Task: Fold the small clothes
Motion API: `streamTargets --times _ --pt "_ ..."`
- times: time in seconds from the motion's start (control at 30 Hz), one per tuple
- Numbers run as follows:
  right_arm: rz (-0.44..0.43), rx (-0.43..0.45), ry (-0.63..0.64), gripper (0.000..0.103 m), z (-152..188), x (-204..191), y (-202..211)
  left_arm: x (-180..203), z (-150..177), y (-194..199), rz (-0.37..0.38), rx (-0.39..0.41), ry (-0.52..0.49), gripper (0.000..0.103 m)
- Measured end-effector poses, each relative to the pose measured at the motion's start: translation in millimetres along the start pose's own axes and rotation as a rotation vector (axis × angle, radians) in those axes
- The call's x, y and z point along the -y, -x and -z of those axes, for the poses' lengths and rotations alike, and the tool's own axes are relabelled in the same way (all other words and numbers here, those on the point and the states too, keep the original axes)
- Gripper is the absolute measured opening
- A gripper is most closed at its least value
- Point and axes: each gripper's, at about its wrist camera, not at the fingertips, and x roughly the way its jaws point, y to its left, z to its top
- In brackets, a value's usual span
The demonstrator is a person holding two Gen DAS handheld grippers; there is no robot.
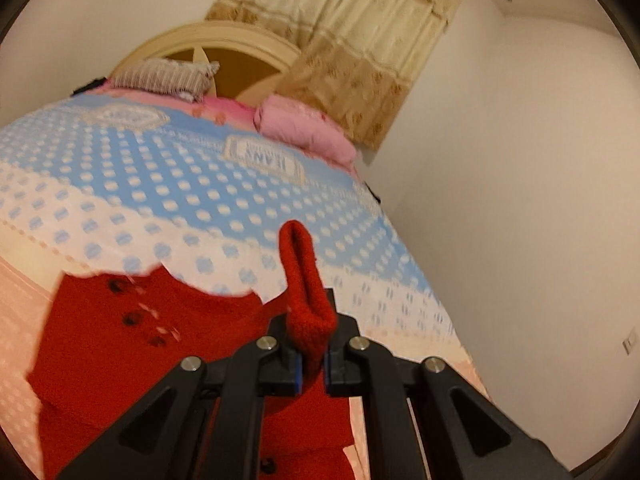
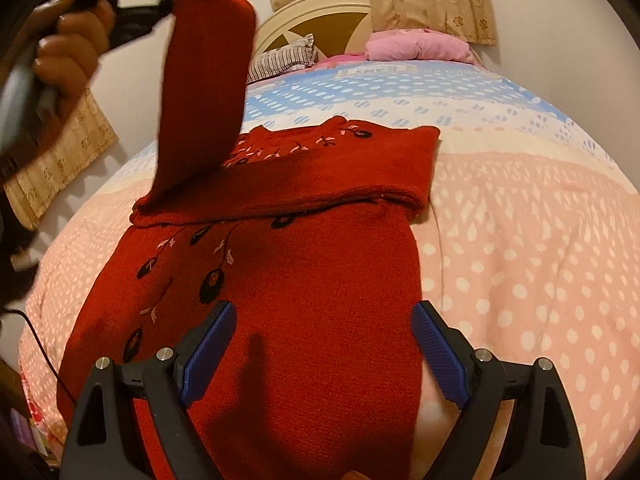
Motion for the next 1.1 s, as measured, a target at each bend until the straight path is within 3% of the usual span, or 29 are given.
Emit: streamTargets --times 0.2,0.3,0.37,0.4,0.5,0.57,0.63,0.73,0.8,0.87,1.0,1.1 --pt "0.003 -0.005 -0.037 0.090 4 7 -1 21 35 -43 -0.034 -0.101 -0.093 0.007" --pt "0.005 -0.018 -0.048 0.090 5 9 -5 28 49 -56 -0.050 -0.188 -0.147 0.025" --pt "0.013 -0.025 -0.045 0.090 5 8 -7 33 55 -48 -0.046 -0.209 -0.200 0.044" --pt "0.019 -0.025 -0.039 0.090 5 7 -7 35 57 -41 -0.043 -0.197 -0.227 0.048" --pt "0.021 -0.022 -0.038 0.090 6 7 -7 35 61 0 -0.057 -0.129 -0.350 0.072" --pt "0.011 -0.019 -0.048 0.090 7 9 -7 21 69 25 -0.097 -0.090 -0.405 0.092" --pt "0.004 -0.014 -0.055 0.090 8 10 -6 -14 81 45 -0.179 -0.072 -0.454 0.096" --pt "0.005 -0.014 -0.056 0.090 8 10 -6 -61 93 52 -0.359 -0.093 -0.507 0.096" --pt "0.020 -0.021 -0.044 0.090 8 8 -7 -105 95 54 -0.490 -0.116 -0.488 0.096" --pt "0.039 -0.029 -0.029 0.090 8 5 -8 -136 92 52 -0.546 -0.145 -0.433 0.096" --pt "0.056 -0.030 -0.011 0.090 6 1 -7 -178 88 45 -0.587 -0.197 -0.302 0.096" --pt "0.044 -0.035 -0.027 0.090 -1 2 -1 -191 87 44 -0.541 -0.204 -0.224 0.098"
